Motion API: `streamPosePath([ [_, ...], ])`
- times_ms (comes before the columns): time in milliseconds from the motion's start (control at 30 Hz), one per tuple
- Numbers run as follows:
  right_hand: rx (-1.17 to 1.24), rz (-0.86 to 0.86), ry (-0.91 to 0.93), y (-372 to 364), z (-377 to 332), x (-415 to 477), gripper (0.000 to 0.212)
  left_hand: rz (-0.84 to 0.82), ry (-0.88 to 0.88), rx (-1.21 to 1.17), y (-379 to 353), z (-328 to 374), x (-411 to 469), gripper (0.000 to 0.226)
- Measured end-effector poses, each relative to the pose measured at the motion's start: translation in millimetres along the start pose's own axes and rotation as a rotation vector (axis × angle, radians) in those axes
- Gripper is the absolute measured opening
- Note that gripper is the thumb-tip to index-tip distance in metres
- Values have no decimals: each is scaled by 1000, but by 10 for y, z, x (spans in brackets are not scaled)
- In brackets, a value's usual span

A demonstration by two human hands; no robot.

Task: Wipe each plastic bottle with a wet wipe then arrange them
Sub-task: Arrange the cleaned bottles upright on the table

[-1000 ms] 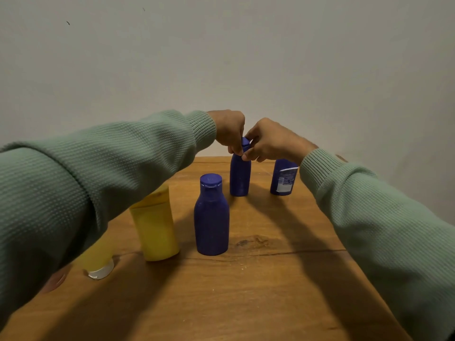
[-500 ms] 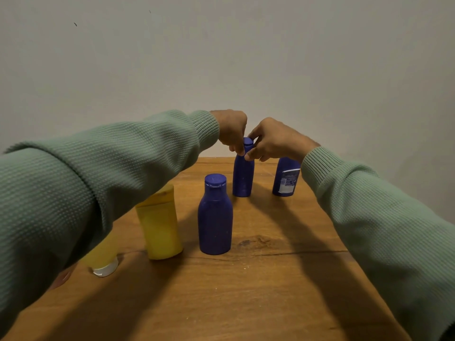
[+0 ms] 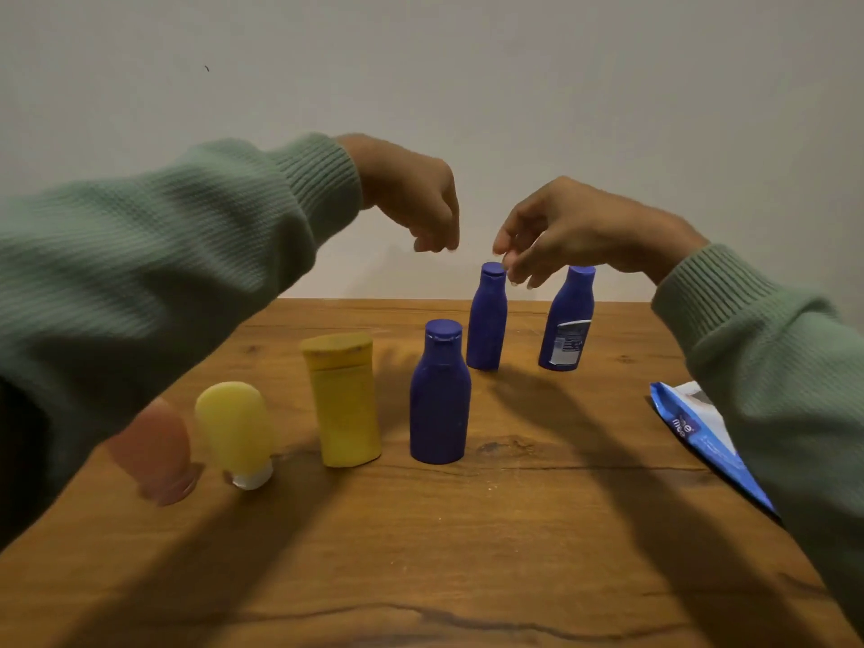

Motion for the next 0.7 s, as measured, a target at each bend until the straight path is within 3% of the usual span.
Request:
streamPosePath([
  [100, -19, -189, 12, -260, -136, -181, 31, -135, -1, 17, -113, 7, -259, 47],
  [233, -100, -298, 44, -548, -270, -345, 47, -227, -6, 50, -373, 32, -464, 54],
  [467, -114, -310, 75, -752, -364, -448, 43, -249, -72, 91, -725, 68, -520, 37],
  [700, -12, -251, 69, -703, -391, -330, 32, -130, -122, 97, -606, 17, -406, 36],
])
Point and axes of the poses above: each hand's wrist, its own x-axis towards the middle knuckle, its own y-axis out of the back of the hand, z = x × y, the point moved 10 cm from there along x, towards the middle knuckle, and after that the axes turned 6 degrees about z, right-handed, at the moved point
